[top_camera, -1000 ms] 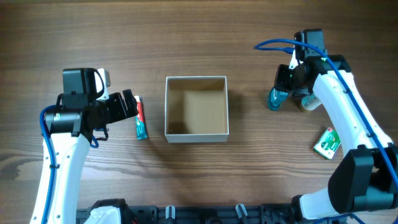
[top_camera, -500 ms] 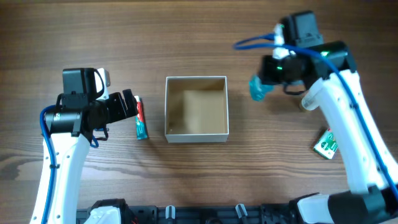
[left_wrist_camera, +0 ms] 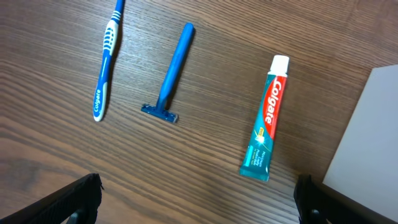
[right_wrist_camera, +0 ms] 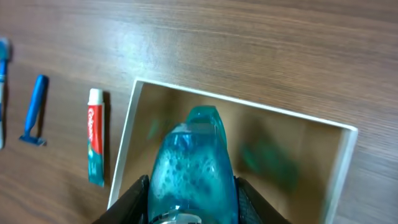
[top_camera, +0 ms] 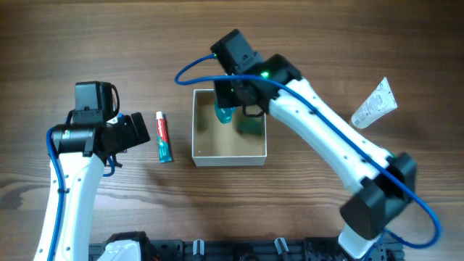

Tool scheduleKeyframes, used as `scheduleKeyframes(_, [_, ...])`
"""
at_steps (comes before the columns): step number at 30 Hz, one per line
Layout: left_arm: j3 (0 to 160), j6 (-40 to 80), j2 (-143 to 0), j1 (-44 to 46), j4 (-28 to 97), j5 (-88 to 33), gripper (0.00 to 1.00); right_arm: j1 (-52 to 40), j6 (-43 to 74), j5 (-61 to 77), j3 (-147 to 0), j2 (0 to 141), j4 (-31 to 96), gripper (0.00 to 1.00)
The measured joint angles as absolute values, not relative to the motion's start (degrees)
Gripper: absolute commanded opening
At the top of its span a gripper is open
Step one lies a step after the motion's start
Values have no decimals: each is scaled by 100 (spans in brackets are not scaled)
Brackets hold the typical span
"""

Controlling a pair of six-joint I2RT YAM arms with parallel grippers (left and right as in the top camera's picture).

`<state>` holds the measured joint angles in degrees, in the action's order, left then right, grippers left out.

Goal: Pack container
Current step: 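Carry the mouthwash into the box with the right gripper and release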

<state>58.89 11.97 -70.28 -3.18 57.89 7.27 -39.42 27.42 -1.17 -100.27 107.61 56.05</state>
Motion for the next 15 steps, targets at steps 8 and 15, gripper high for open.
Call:
scheduleKeyframes(8, [5889,1199,-7028,-318,5789,770,100,-4095,3190,-204,-10031,11605,5203,4])
scheduleKeyframes(15, [5889,1216,-7028,-318,5789,770,100,-4095,3173,-176,-10031,11605,5162,57])
